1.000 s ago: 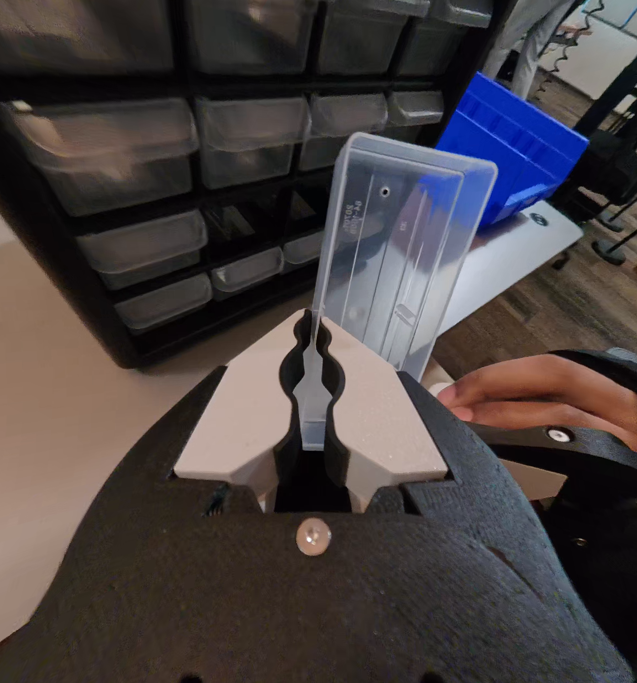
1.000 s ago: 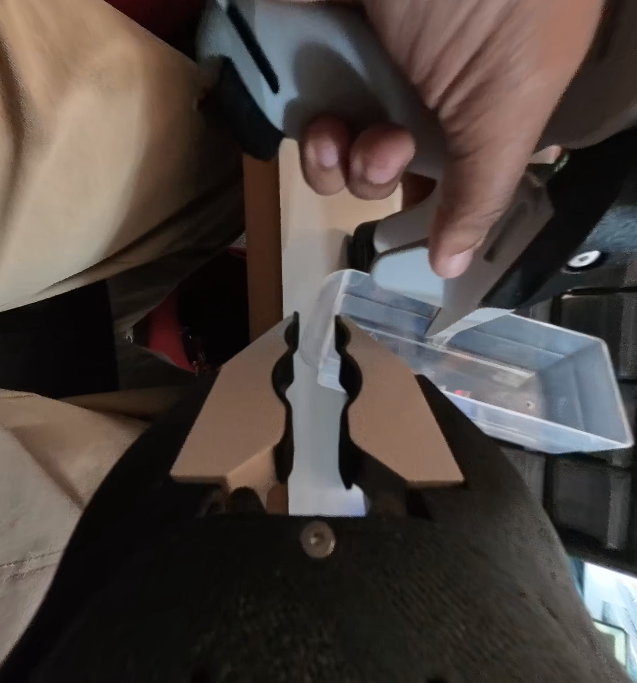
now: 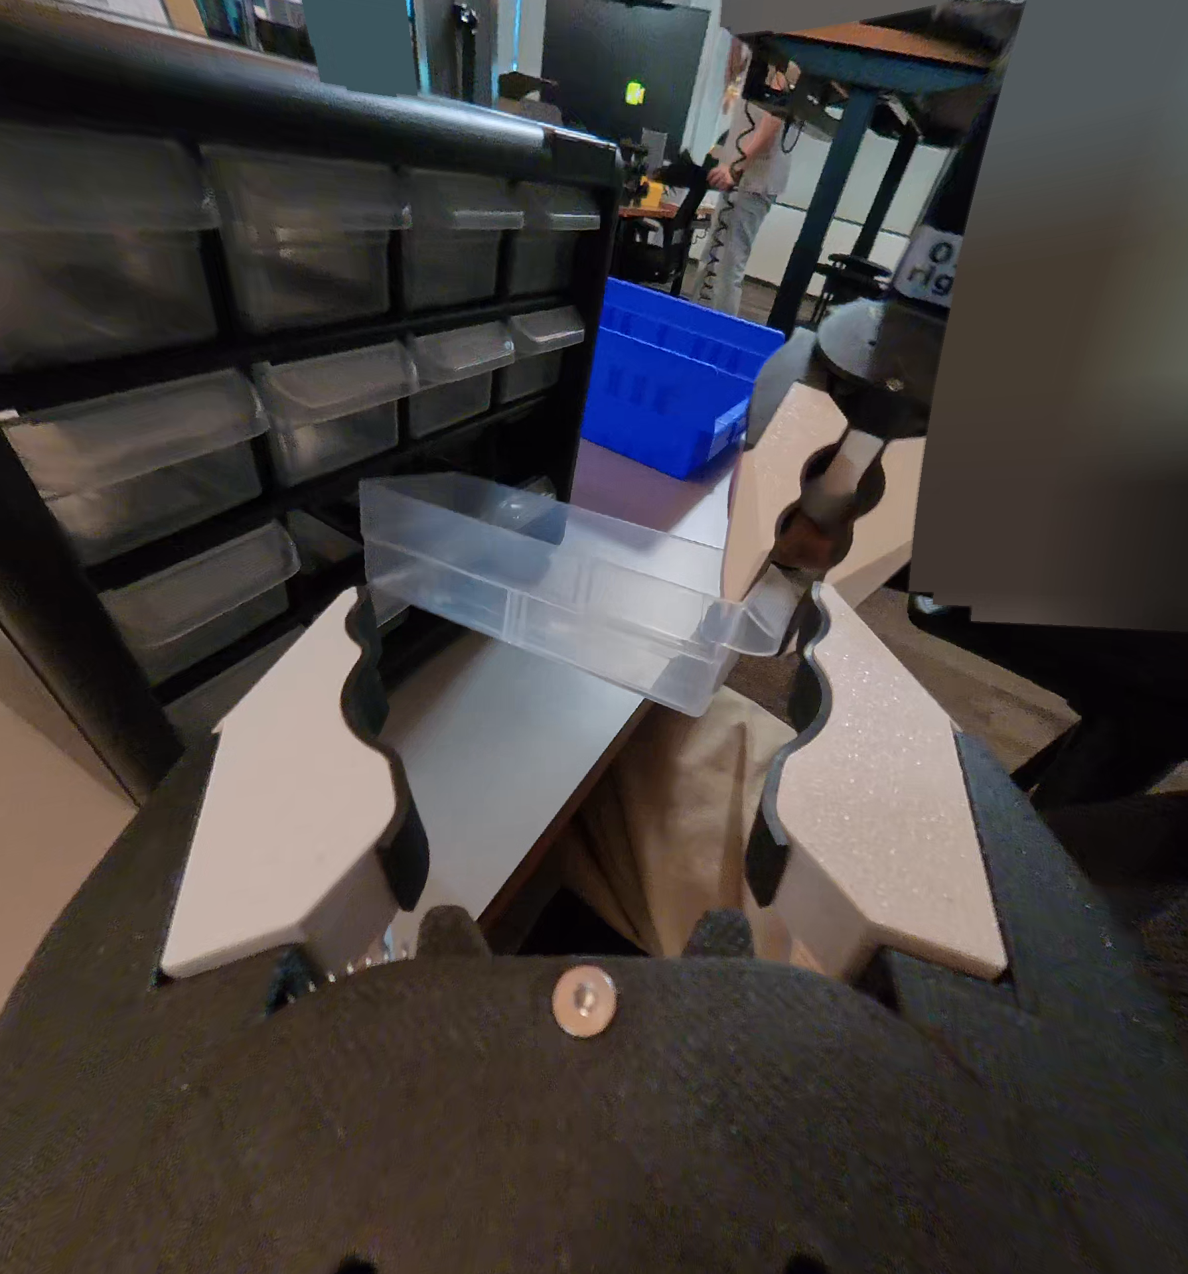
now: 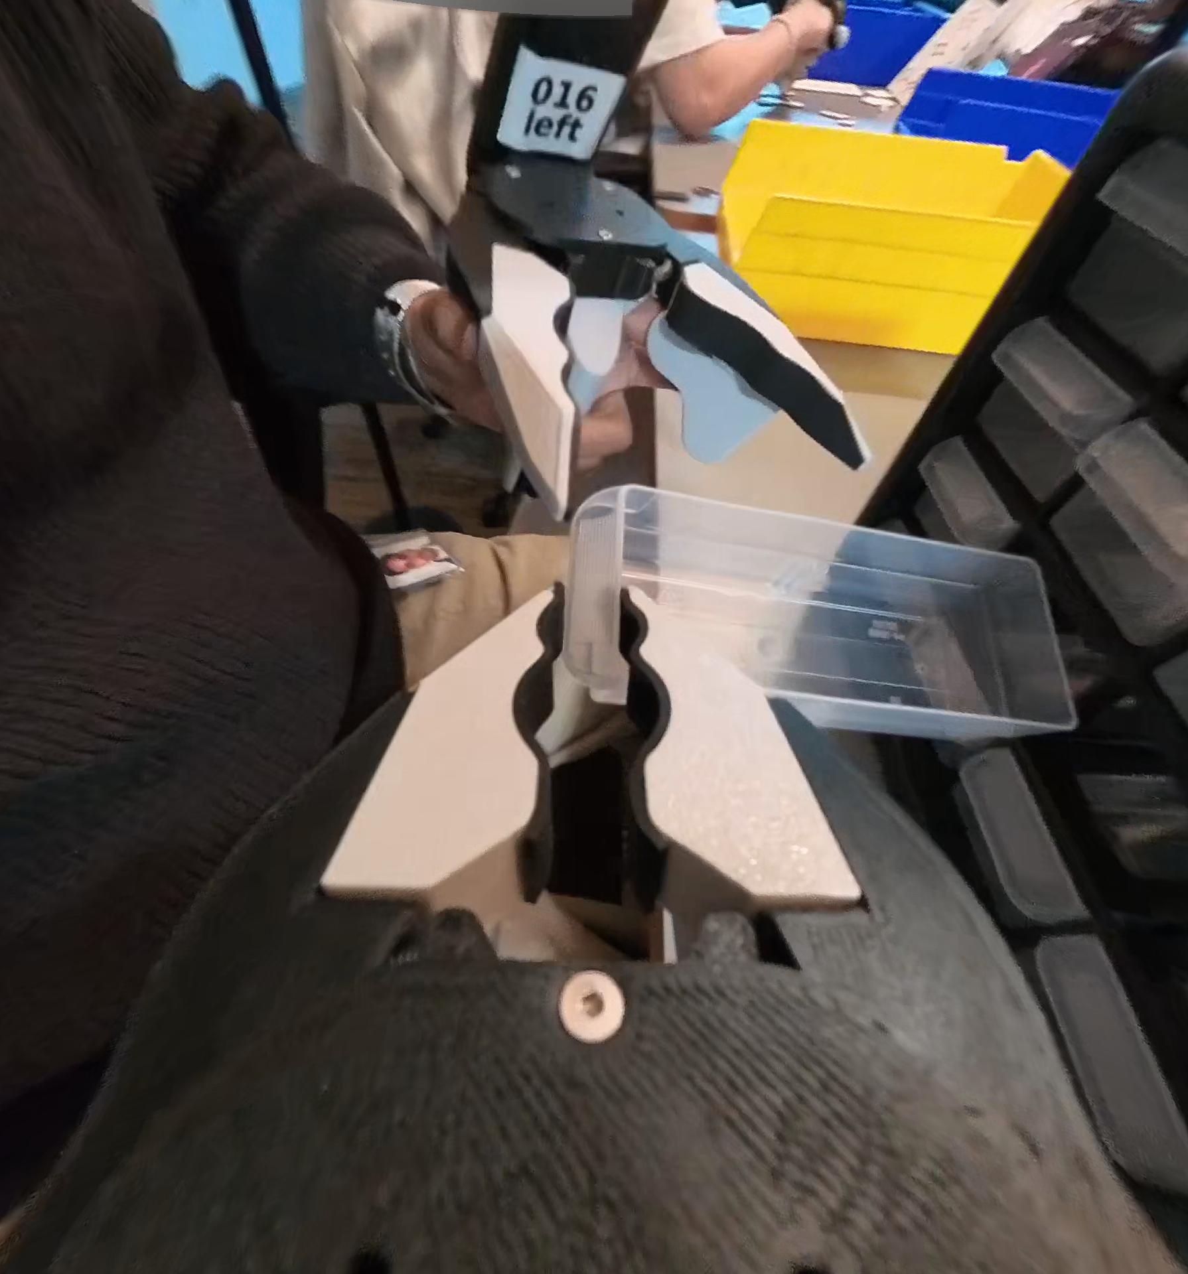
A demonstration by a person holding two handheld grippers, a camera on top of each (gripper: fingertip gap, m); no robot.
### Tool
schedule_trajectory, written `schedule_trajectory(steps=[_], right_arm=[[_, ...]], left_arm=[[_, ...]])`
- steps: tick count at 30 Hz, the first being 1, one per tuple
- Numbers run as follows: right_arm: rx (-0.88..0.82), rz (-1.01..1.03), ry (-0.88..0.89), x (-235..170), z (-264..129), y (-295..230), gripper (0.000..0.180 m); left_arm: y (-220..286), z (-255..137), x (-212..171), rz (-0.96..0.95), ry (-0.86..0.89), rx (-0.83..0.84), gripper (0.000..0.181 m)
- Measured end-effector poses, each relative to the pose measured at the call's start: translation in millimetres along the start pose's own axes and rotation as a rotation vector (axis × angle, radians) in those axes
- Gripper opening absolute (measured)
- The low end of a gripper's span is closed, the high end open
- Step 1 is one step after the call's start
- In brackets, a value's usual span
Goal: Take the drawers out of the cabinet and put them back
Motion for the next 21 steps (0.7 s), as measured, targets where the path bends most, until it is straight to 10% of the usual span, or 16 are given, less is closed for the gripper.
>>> schedule_trajectory(steps=[21], right_arm=[[0.060,-0.061,-0.261,23.1,19.5,20.8,0.014]], left_arm=[[-8.1,-1.8,-9.9,-0.102,0.006,-0.013,0.113]])
Point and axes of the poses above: each gripper's, where its closed fingertips meet, z out along the fingers, x out of its top, y = z × x across the jaws, the point moved 9 cm from there along -z, back along the fingers, and after that the axes turned 2 degrees about y, right-handed, at the moved point
